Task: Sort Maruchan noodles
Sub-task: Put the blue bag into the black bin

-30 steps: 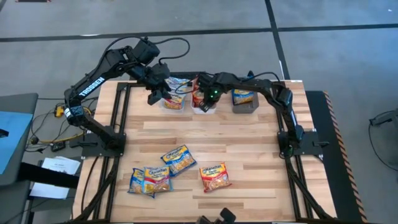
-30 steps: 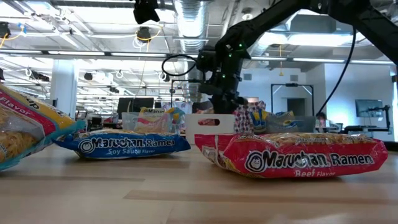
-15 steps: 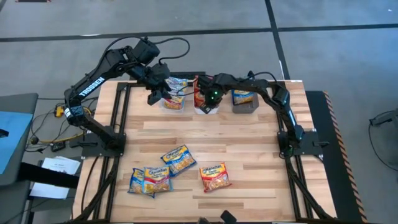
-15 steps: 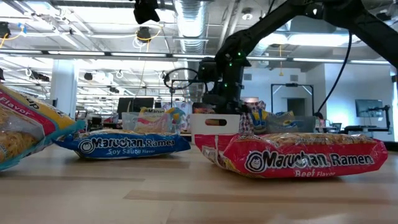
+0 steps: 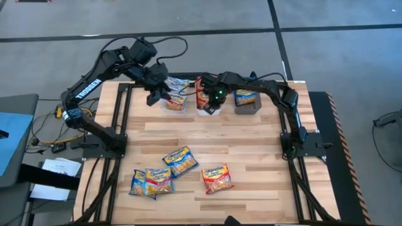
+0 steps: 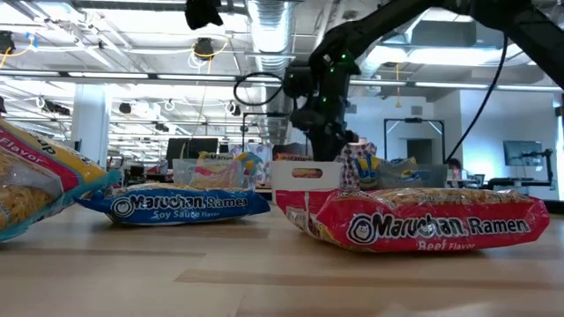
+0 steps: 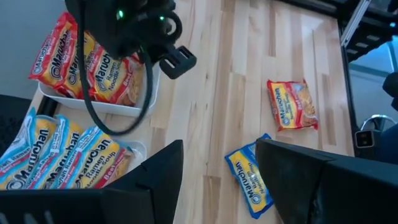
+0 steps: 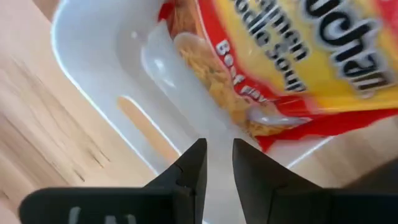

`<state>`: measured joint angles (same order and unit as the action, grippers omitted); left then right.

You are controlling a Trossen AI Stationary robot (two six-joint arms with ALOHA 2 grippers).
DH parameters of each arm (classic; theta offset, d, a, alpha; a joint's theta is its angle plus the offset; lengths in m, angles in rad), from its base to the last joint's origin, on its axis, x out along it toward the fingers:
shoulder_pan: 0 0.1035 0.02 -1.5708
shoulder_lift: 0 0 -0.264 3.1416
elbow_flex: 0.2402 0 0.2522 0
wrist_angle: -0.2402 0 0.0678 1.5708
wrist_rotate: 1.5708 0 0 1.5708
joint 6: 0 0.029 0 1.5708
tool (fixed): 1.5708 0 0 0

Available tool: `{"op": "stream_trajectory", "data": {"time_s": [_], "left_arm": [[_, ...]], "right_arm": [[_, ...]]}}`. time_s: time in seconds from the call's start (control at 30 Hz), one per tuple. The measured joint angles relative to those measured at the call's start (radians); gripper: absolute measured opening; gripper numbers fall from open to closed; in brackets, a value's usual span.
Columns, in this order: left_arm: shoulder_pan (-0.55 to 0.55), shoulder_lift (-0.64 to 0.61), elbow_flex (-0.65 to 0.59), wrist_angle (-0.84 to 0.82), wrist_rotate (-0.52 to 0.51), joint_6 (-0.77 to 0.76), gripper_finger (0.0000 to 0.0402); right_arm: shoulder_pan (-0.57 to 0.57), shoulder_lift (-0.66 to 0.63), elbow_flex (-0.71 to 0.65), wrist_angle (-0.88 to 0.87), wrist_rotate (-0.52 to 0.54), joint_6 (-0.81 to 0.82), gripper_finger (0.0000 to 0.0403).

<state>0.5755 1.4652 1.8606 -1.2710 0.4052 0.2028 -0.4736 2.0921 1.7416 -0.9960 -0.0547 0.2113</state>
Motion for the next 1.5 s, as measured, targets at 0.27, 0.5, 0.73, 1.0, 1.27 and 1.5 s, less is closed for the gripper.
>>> {"op": "stream_trajectory", "data": {"time_s": [0.27, 0.5, 0.73, 1.0, 1.27, 1.5], "left_arm": [[0.0, -0.13, 0.0, -0.024, -0.026, -0.114, 0.0188], [-0.001, -0.202, 0.0, -0.119, -0.057, -0.238, 0.0188], [-0.001, -0.202, 0.0, -0.226, -0.08, -0.309, 0.0188], [-0.001, -0.168, 0.0, -0.29, -0.076, -0.33, 0.0188], [-0.001, -0.132, 0.0, -0.3, -0.073, -0.304, 0.0188], [-0.054, -0.16, 0.0, -0.3, -0.016, -0.273, 0.0188]], "right_arm": [[0.005, -0.122, 0.0, -0.033, -0.011, -0.018, 0.0102], [0.02, -0.24, 0.0, -0.07, -0.028, 0.026, 0.0102], [0.06, -0.347, 0.0, -0.094, -0.028, 0.078, 0.0102], [0.147, -0.443, 0.0, -0.093, -0.028, 0.204, 0.0102], [0.302, -0.466, 0.0, -0.137, -0.047, 0.352, 0.0102], [0.478, -0.456, -0.012, -0.333, -0.047, 0.436, 0.0102]]}}
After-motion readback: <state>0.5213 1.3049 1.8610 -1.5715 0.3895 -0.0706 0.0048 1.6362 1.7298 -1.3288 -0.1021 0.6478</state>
